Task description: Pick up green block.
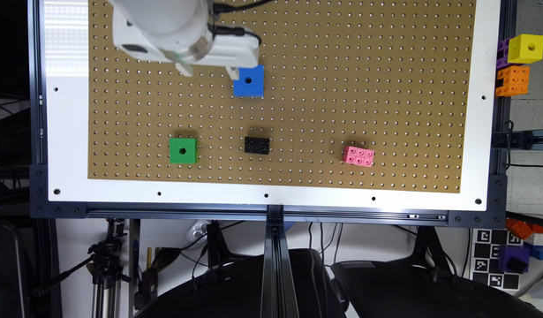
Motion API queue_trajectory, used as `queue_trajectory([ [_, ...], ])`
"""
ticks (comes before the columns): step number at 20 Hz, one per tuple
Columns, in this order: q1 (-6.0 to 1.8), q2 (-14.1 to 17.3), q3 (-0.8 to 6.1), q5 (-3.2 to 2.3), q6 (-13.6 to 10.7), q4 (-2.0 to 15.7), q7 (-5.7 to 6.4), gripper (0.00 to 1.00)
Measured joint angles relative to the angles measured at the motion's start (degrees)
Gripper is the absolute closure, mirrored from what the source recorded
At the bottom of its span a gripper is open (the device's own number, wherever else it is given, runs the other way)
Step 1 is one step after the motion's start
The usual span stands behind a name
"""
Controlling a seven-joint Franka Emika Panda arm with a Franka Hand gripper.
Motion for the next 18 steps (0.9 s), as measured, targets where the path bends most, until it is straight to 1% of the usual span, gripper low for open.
queue_trajectory([
  [2,-0.47,2.75,0.0,0.0,-0.01,3.09,-0.41,0.0],
  [5,-1.52,6.14,-0.03,0.0,-0.23,7.01,-1.53,0.0],
  [7,-2.32,7.86,-0.03,0.0,-0.66,9.36,-2.39,0.0],
  [9,-2.85,9.12,-0.03,0.0,-1.19,11.28,-3.0,0.0],
  [13,-2.96,10.56,-0.03,0.0,-2.0,13.78,-3.1,0.0],
  [15,-3.11,11.1,-0.03,0.0,-2.02,14.58,-3.16,0.0],
  [16,-3.28,11.43,-0.03,0.0,-2.03,15.08,-3.28,0.0],
  [18,-4.12,12.63,-0.11,0.0,-2.17,16.91,-4.18,0.0],
])
